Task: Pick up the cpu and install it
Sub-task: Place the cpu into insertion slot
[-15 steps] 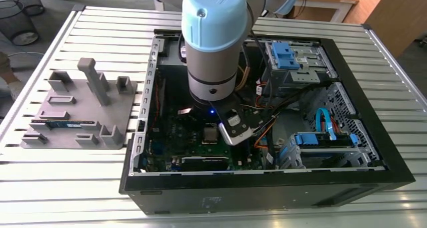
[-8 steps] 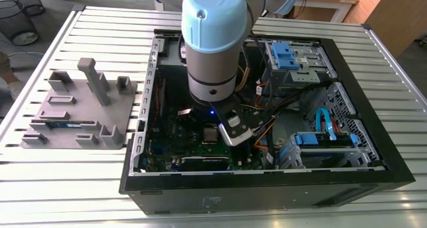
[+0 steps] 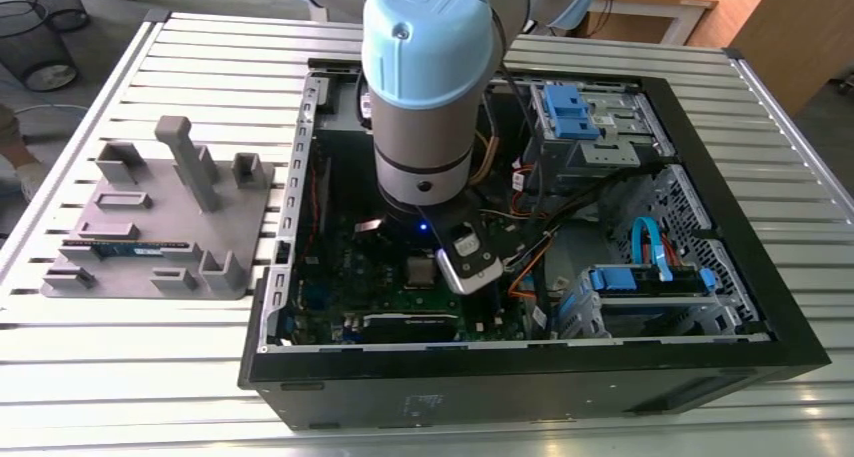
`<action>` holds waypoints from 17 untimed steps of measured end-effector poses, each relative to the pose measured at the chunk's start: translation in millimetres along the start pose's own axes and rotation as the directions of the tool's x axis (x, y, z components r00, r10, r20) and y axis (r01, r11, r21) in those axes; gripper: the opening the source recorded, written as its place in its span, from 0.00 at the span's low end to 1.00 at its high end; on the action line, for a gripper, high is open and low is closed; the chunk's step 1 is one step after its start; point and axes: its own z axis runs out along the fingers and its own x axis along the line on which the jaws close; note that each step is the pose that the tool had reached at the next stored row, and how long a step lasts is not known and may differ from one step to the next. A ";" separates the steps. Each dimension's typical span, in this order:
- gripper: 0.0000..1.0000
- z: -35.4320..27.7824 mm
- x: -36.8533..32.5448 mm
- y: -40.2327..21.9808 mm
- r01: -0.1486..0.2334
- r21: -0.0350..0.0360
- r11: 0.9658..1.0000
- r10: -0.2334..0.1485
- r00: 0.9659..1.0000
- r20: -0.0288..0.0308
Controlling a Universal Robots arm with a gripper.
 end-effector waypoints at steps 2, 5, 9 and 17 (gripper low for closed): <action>0.46 0.3 0.1 -0.1 0.000 0.000 1.000 0.000 1.000 0.000; 0.46 0.8 0.4 -0.1 0.000 0.000 1.000 0.000 1.000 0.000; 0.46 1.6 1.3 -0.1 -0.001 0.000 1.000 0.001 1.000 0.000; 0.46 4.0 1.6 -0.3 -0.004 0.001 1.000 0.004 1.000 0.000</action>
